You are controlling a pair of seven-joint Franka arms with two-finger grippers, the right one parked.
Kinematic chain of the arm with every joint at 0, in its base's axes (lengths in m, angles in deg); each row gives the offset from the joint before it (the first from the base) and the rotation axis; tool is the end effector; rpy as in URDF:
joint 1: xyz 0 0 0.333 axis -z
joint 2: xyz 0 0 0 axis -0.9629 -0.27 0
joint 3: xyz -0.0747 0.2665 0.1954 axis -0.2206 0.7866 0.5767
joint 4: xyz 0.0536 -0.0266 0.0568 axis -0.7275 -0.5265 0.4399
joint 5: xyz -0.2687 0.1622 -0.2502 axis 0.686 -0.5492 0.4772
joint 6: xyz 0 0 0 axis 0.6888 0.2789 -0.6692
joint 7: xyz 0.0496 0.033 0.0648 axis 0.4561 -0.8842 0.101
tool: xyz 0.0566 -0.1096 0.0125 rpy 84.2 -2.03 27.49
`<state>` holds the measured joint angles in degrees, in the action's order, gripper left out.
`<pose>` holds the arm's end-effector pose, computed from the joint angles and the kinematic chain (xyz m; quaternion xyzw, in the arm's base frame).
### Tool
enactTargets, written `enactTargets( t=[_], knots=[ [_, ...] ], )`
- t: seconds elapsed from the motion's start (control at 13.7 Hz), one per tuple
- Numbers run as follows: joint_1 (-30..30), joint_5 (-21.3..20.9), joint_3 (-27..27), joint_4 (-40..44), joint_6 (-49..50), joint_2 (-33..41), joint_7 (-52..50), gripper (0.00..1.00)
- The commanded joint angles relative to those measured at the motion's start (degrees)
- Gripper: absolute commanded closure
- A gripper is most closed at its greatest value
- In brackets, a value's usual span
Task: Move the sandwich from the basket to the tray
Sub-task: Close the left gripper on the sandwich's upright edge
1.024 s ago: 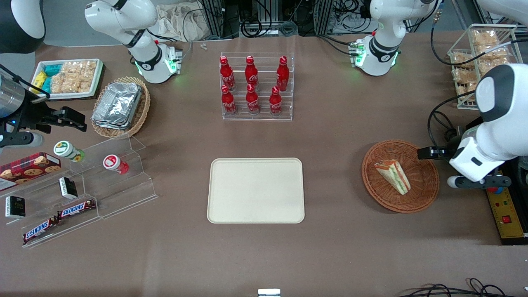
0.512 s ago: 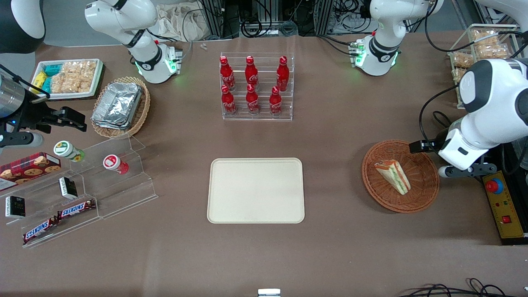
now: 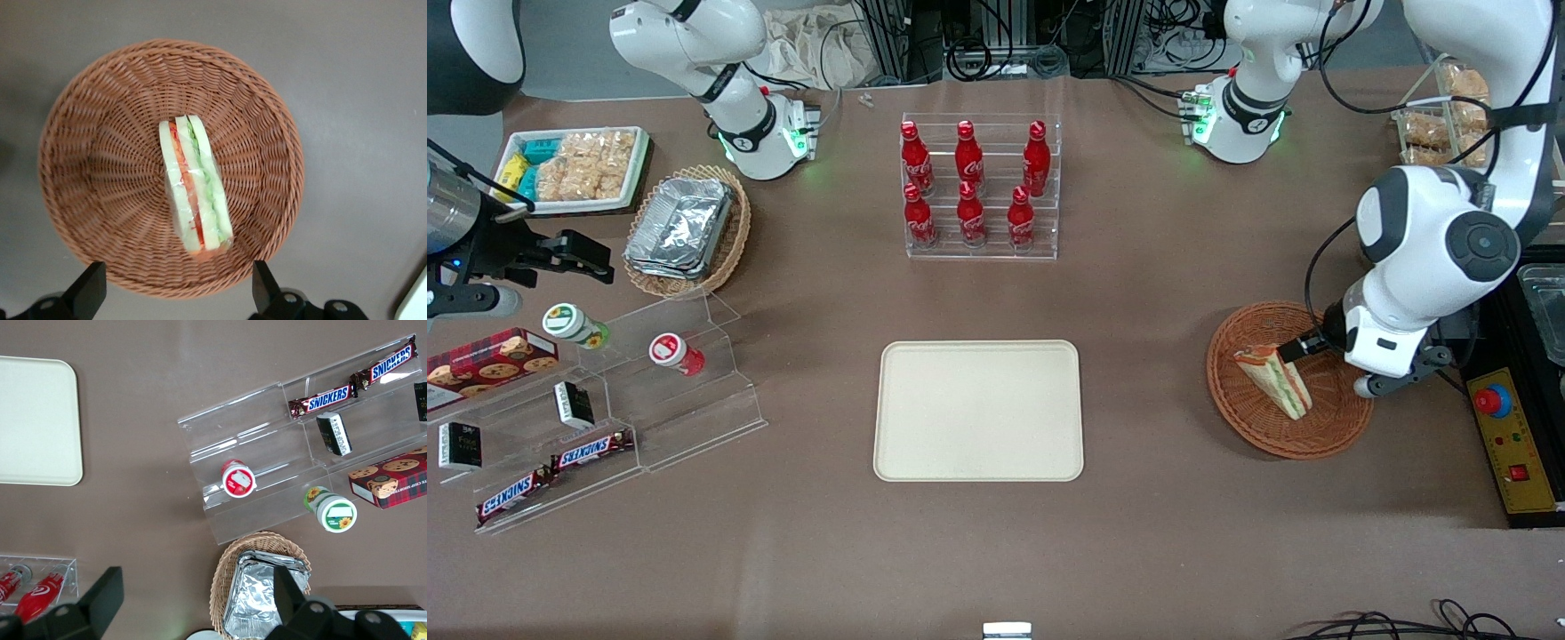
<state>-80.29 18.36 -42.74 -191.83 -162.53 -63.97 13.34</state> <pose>0.5825 -0.0402 0.3510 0.9712 0.2379 0.0111 0.0100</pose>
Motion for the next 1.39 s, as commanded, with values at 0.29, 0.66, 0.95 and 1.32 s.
enactTargets(
  t=[0.29,0.66,0.95,1.32],
  knots=[
    [0.0,-0.6,0.3,-3.9,-10.3,-3.6,-10.3,0.02],
    [-0.2,-0.6,0.5,-4.2,-11.3,-5.9,-10.4,0.05],
    [-0.2,-0.6,0.5,-3.8,-11.6,-7.9,-10.4,0.12],
    [-0.2,-2.8,0.5,-4.3,-10.2,-5.4,-10.2,0.81]
  ],
)
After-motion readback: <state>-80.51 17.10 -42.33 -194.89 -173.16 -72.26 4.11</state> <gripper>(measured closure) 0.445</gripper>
